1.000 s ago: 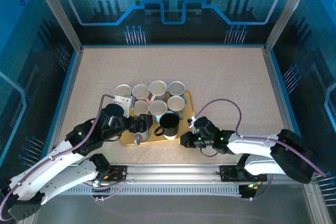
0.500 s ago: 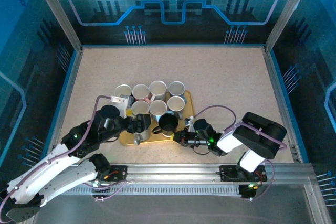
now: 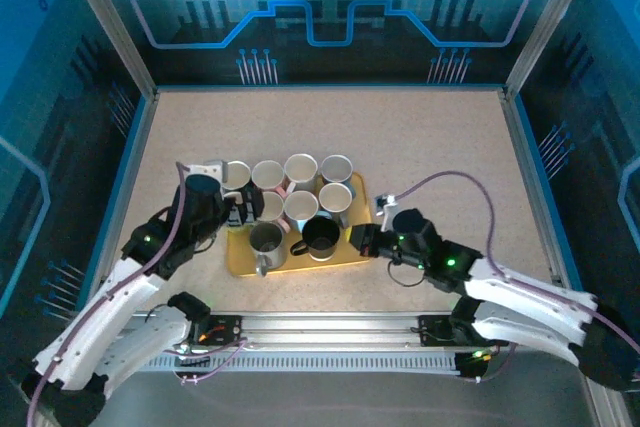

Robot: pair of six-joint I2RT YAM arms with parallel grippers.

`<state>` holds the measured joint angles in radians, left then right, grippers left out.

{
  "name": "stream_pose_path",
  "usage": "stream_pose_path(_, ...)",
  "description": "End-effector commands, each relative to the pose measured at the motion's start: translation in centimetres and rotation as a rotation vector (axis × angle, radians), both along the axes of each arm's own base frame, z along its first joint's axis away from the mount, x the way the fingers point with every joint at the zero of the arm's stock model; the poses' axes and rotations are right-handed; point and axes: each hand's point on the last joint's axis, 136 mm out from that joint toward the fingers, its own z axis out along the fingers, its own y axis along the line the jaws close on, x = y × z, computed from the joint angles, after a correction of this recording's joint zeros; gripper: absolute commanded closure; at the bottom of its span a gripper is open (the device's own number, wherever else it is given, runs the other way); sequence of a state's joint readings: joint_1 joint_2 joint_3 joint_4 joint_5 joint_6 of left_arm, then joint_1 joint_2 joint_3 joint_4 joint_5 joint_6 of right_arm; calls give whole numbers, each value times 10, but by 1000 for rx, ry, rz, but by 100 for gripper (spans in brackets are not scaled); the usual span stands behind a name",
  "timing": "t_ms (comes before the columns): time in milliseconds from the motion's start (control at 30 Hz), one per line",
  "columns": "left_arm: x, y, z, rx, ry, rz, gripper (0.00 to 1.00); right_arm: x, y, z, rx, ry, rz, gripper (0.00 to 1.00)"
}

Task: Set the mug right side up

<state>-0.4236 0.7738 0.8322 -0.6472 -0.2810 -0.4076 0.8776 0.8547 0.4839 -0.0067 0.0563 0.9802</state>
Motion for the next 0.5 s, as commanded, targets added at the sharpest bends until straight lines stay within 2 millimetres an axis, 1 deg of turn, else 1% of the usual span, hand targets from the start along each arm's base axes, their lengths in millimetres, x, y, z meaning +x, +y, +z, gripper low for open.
stream_pose_path(0, 26, 47, 10, 58, -27, 194, 1, 9, -60, -15, -372, -68, -63, 84)
stream_pose_path(67, 34, 89, -4, 75, 14, 372, 1, 21, -71, 5, -430, -124, -95, 75)
stream_pose_path(100, 39, 103, -13, 72, 27, 409, 1, 29, -79, 14, -458, -147, -124, 72)
stream_pose_path(167, 38, 126, -33, 20, 75, 488, 1, 43, -94, 23, -486, -160, -183, 68)
stream_pose_path(200, 37, 133, -44, -17, 101, 521, 1, 50, -100, 26, -474, -150, -207, 67)
stream_pose_path(233, 38, 135, -55, -68, 127, 541, 1, 56, -103, 29, -449, -151, -215, 67)
stream_pose_path(300, 40, 137, -80, -185, 197, 587, 1, 68, -111, 29, -394, -113, -249, 67)
stream_pose_path(333, 36, 142, -91, -209, 247, 641, 1, 72, -111, 28, -364, -103, -245, 68)
stream_pose_path(367, 35, 144, -99, -243, 289, 654, 1, 76, -109, 26, -339, -92, -233, 69)
stream_pose_path(433, 42, 136, -106, -351, 308, 590, 1, 81, -106, 20, -314, -72, -217, 69)
stream_pose_path(467, 39, 141, -107, -359, 307, 624, 1, 84, -104, 15, -304, -62, -205, 69)
